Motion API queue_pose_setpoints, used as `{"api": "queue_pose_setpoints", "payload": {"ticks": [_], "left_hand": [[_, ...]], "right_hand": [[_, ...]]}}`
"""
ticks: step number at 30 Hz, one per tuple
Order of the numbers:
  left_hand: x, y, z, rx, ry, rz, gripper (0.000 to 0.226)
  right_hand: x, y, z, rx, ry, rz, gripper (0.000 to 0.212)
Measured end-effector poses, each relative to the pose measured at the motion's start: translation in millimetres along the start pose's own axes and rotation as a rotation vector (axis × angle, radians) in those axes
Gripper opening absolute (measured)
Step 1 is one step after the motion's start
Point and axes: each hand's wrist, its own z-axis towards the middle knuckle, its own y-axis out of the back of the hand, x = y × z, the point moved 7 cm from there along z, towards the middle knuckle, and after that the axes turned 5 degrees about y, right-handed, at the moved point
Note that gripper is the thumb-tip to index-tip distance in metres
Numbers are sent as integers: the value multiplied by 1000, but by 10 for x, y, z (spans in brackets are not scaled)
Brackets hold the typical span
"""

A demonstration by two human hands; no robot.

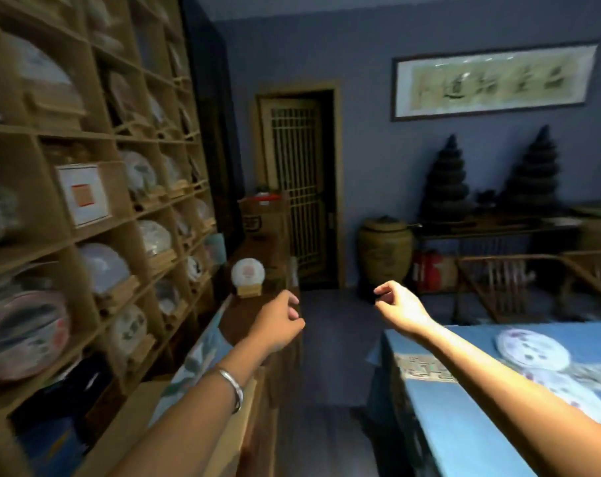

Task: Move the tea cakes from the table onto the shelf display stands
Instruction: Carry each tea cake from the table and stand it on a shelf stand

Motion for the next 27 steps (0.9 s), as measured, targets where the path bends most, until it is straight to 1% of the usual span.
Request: {"api": "queue_pose_setpoints", "payload": {"ticks": [5, 12, 16, 18, 27], "left_hand": [[-721, -964, 562, 181, -102, -14, 33], [-1504, -2136, 1092, 335, -175, -73, 34], [-1888, -2824, 1178, 473, -217, -73, 33], [-2087, -3156, 1214, 533, -269, -60, 34], [-2949, -4548, 1172, 821, -474, -48, 35]], "right_hand": [[-883, 645, 229, -128, -120, -4, 23], [-2026, 1377, 196, -268, -287, -26, 21], [-2599, 1719, -36, -309, -417, -53, 23], [-2838, 1872, -154, -338, -479, -61, 23], [-3642, 2528, -710, -483, -759, -144, 24]]}}
